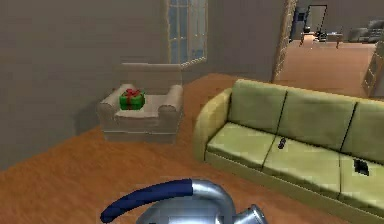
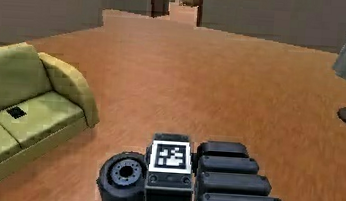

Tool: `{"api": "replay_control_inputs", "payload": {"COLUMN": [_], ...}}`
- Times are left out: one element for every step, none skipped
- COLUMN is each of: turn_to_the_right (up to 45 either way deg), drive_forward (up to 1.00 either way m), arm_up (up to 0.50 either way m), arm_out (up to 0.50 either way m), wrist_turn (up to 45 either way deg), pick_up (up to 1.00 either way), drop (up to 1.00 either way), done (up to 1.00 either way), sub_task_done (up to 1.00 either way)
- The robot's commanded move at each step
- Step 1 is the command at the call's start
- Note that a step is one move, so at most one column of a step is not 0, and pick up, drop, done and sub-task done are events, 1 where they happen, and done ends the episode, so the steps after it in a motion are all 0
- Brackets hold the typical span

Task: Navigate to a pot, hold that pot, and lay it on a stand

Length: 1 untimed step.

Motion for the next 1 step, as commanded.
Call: {"api": "replay_control_inputs", "payload": {"turn_to_the_right": [45.0], "drive_forward": [0.00], "arm_up": [0.00], "arm_out": [0.00], "wrist_turn": [0.0], "pick_up": [0.00], "drop": [0.00], "done": [0.00], "sub_task_done": [0.00]}}
